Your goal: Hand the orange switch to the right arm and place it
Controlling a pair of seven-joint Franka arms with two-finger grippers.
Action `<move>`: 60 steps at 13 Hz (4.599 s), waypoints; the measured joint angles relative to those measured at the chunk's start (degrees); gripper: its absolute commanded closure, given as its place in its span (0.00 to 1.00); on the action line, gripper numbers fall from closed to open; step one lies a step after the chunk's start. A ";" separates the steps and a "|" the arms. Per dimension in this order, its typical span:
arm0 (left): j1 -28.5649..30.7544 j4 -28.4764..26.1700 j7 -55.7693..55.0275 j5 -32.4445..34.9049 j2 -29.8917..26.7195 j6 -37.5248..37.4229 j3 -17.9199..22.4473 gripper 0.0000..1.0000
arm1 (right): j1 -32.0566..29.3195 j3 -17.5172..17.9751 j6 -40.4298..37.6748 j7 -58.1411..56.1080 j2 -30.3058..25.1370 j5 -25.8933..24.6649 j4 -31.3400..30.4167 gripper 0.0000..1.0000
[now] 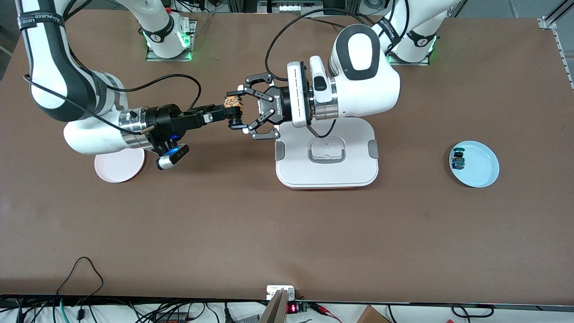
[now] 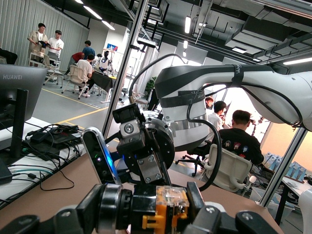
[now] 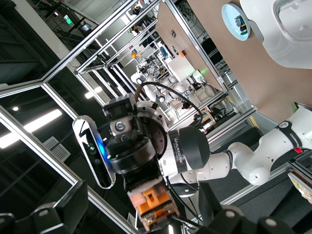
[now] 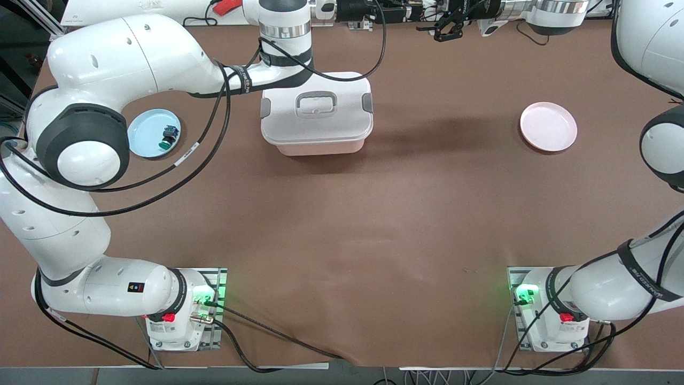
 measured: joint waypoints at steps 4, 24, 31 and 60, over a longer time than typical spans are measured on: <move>0.00 0.00 0.00 0.00 0.00 0.00 0.00 1.00 | 0.65 0.03 0.25 0.11 -0.01 0.27 -0.09 0.09; 3.66 0.79 0.36 -0.12 -0.24 0.18 0.74 0.00 | 0.52 0.01 0.99 -10.11 -2.09 0.90 -3.03 1.00; 25.01 0.23 10.40 4.92 5.19 -26.93 6.29 0.00 | -1.65 -0.16 0.49 -11.91 -2.28 -5.74 -3.06 1.00; 21.12 25.19 -101.05 83.83 -18.78 -73.21 28.11 0.00 | -19.40 -0.60 45.31 -85.58 -3.32 -107.90 -19.76 1.00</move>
